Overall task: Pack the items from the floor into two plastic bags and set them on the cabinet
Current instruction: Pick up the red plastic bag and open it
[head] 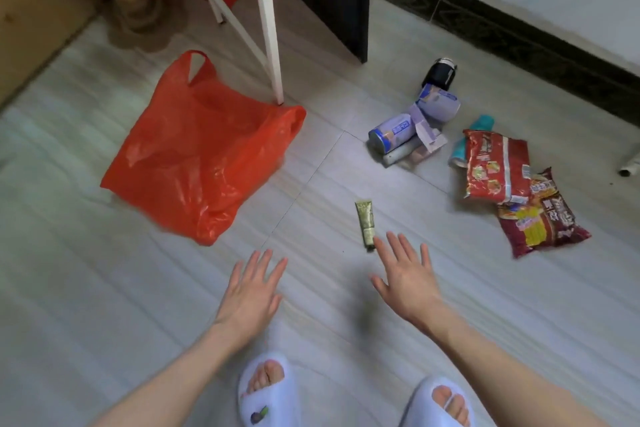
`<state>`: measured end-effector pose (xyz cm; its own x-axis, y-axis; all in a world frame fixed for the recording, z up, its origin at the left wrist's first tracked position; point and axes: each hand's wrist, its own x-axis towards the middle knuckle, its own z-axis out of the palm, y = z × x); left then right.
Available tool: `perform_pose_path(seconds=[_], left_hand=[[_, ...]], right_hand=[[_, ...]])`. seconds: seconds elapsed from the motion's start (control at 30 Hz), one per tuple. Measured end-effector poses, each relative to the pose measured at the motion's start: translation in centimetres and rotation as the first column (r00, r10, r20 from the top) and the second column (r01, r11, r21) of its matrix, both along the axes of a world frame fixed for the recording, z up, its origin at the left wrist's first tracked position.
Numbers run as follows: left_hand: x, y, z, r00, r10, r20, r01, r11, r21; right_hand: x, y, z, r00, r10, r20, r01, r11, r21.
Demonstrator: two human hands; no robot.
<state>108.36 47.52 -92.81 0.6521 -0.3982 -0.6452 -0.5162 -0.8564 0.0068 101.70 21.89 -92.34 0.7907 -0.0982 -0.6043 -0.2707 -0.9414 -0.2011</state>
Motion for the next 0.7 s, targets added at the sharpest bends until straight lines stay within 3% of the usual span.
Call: perform_pose_path(seconds=[0.17, 0.27, 0.37, 0.5, 0.6, 0.7], left_hand=[[8.7, -0.4, -9.1, 0.958, -0.03, 0.286, 0.069, 0.99, -0.125], [14.2, -1.3, -11.8, 0.869, 0.207, 0.449, -0.066, 0.948, -0.31], [16.5, -1.3, -13.7, 0.833, 0.432, 0.347, -0.262, 0.859, -0.44], [12.7, -0.6, -14.9, 0.935, 0.278, 0.219, -0.199, 0.926, -0.321], [7.9, -0.3, -14.5, 0.957, 0.226, 0.184, -0.162, 0.938, -0.308], [3.0, 0.0, -13.8, 0.979, 0.158, 0.13, -0.11, 0.942, -0.316]], right_hand=[[5.9, 1.6, -10.7, 0.971, 0.151, 0.185, -0.147, 0.989, -0.034], [8.2, 1.9, -14.9, 0.943, 0.192, 0.27, -0.185, 0.981, -0.05], [8.1, 2.0, -17.0, 0.92, 0.215, 0.328, -0.197, 0.976, -0.09], [6.1, 1.4, -16.5, 0.923, 0.243, 0.298, -0.22, 0.97, -0.107], [4.4, 1.1, -15.4, 0.943, 0.238, 0.234, -0.219, 0.97, -0.102], [3.2, 1.2, -14.5, 0.955, 0.09, 0.281, -0.082, 0.996, -0.038]])
